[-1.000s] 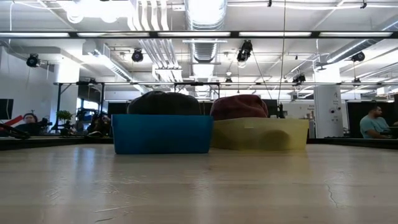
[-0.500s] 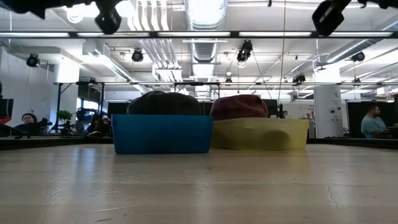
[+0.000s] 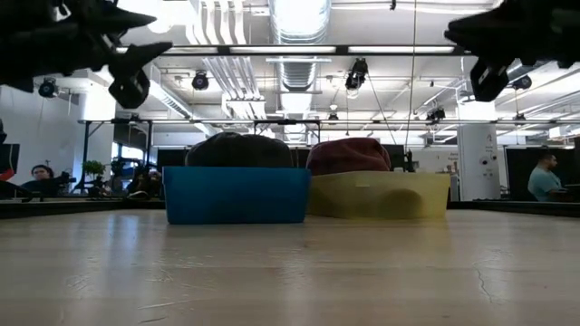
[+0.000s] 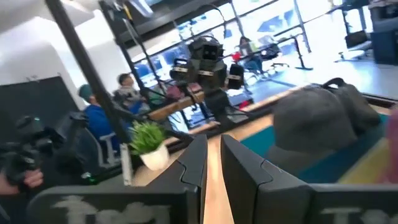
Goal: Pick & Place hat
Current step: Return to Home Position
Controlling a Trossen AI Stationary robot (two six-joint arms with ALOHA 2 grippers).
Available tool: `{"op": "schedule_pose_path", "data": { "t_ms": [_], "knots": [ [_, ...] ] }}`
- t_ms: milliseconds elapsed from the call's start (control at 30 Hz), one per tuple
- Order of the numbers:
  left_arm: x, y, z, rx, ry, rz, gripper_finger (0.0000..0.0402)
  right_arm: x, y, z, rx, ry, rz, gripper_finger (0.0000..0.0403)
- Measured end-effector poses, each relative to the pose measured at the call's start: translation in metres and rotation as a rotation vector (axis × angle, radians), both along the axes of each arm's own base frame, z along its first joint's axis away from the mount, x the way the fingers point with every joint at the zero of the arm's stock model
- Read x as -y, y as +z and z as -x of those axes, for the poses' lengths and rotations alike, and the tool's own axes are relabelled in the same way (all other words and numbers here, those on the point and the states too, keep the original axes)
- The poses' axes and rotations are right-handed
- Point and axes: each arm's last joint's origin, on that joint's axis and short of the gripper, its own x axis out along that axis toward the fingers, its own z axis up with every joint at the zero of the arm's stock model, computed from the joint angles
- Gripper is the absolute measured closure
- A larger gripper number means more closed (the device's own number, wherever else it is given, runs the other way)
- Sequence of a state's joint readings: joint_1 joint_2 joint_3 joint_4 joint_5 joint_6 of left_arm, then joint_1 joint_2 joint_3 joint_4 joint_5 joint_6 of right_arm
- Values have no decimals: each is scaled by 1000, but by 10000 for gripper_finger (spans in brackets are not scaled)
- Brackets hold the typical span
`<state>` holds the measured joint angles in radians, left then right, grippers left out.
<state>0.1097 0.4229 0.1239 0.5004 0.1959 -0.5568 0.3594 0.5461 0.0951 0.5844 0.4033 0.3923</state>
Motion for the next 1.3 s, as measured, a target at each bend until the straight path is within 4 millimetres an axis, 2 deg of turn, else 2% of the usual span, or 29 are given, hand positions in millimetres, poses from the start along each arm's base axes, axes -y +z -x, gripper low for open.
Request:
{"op": "schedule_pose_path", "data": {
  "t_ms": [200, 400, 700, 867, 1300],
  "knots": [
    [0, -11, 6, 12, 15, -3, 241, 1, -13, 2, -33, -15, 7, 360],
    [0, -22, 9, 2, 21, -13, 241, 2, -30, 5, -82, -3, -74, 360],
    [0, -28, 9, -34, 30, -60, 241, -3, -29, 5, -82, 173, -40, 360],
    [0, -41, 8, -127, 24, -26, 241, -3, -30, 5, -83, 174, -29, 360],
    [0, -45, 8, -168, 23, -15, 241, -3, -30, 5, -85, 172, -5, 360]
  ]
}}
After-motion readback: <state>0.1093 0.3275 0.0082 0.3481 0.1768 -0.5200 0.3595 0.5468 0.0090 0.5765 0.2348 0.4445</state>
